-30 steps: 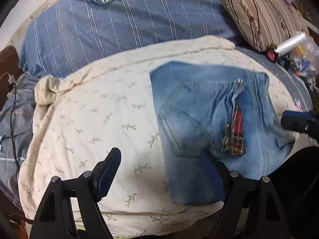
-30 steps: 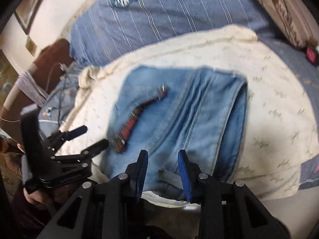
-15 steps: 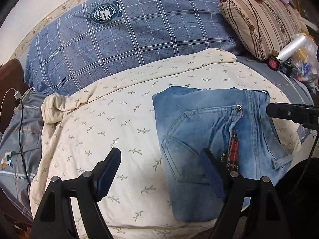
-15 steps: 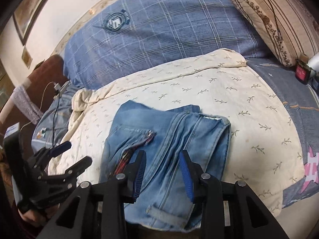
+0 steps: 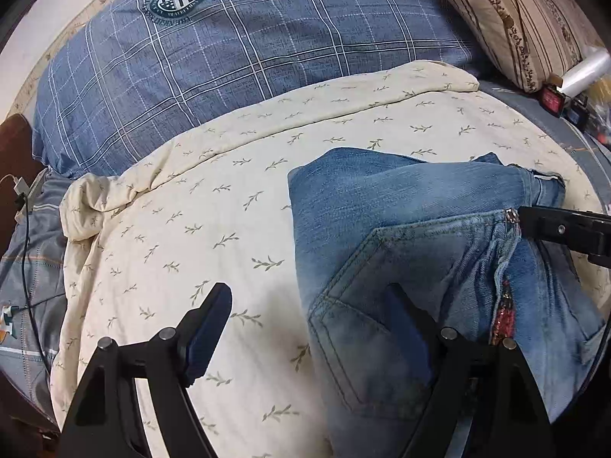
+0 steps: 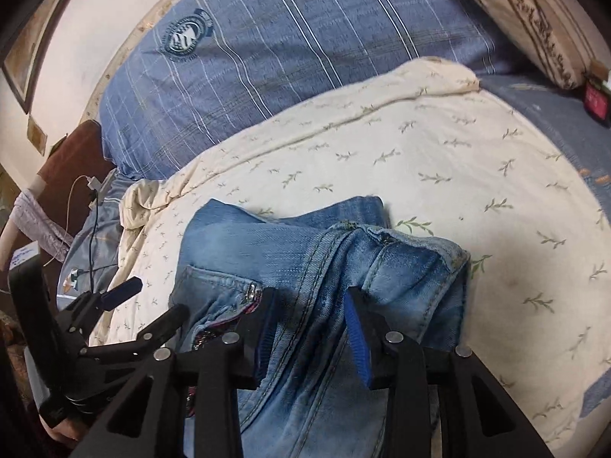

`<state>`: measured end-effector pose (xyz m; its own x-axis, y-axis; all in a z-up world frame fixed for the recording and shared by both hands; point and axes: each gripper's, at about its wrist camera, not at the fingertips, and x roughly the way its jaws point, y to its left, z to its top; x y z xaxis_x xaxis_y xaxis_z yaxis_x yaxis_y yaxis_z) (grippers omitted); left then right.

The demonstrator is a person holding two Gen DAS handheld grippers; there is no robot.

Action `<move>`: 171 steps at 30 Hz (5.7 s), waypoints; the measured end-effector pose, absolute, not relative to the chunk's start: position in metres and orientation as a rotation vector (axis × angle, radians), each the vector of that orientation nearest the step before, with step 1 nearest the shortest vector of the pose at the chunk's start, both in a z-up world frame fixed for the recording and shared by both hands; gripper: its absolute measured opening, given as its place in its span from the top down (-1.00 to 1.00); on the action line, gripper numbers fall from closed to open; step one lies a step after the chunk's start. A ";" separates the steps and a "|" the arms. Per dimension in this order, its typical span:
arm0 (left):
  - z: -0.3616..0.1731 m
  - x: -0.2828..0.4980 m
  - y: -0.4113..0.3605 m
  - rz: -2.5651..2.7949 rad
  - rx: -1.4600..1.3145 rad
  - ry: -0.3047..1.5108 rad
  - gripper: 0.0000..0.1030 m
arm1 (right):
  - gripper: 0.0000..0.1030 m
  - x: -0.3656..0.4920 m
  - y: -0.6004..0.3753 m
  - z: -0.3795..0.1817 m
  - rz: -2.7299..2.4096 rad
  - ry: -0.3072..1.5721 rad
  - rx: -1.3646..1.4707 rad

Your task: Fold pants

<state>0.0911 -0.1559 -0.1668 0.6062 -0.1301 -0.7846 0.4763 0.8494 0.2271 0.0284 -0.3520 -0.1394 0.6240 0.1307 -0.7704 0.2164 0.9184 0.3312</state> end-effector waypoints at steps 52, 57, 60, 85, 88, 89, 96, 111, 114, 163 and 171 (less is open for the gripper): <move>-0.121 0.042 -0.099 -0.290 0.321 0.795 -0.72 | -0.25 -0.061 -0.385 -0.106 -0.067 0.671 0.532; -0.128 0.046 -0.102 -0.287 0.322 0.819 -0.72 | -0.26 -0.059 -0.386 -0.107 -0.061 0.681 0.537; -0.131 0.048 -0.105 -0.284 0.331 0.825 -0.72 | -0.26 -0.059 -0.385 -0.107 -0.055 0.685 0.533; -0.148 0.062 -0.110 -0.277 0.351 0.867 -0.72 | -0.28 -0.050 -0.381 -0.113 -0.055 0.738 0.507; -0.150 0.065 -0.108 -0.276 0.346 0.878 -0.72 | -0.28 -0.049 -0.380 -0.113 -0.054 0.741 0.503; -0.151 0.067 -0.106 -0.276 0.336 0.886 -0.72 | -0.28 -0.049 -0.380 -0.114 -0.054 0.744 0.503; -0.153 0.080 -0.094 -0.293 0.261 0.930 -0.72 | -0.29 -0.045 -0.382 -0.120 -0.090 0.786 0.510; -0.169 0.089 -0.117 -0.581 0.212 0.979 -0.72 | -0.32 -0.020 -0.405 -0.143 -0.113 0.897 0.612; -0.167 0.089 -0.122 -0.628 0.198 0.972 -0.72 | -0.34 -0.010 -0.405 -0.149 -0.098 0.927 0.617; -0.176 0.113 -0.142 -0.714 0.105 0.961 -0.15 | -0.32 0.029 -0.369 -0.162 0.137 0.978 0.618; -0.164 0.105 -0.140 -0.713 0.118 0.926 0.12 | -0.21 0.029 -0.371 -0.160 0.141 0.954 0.637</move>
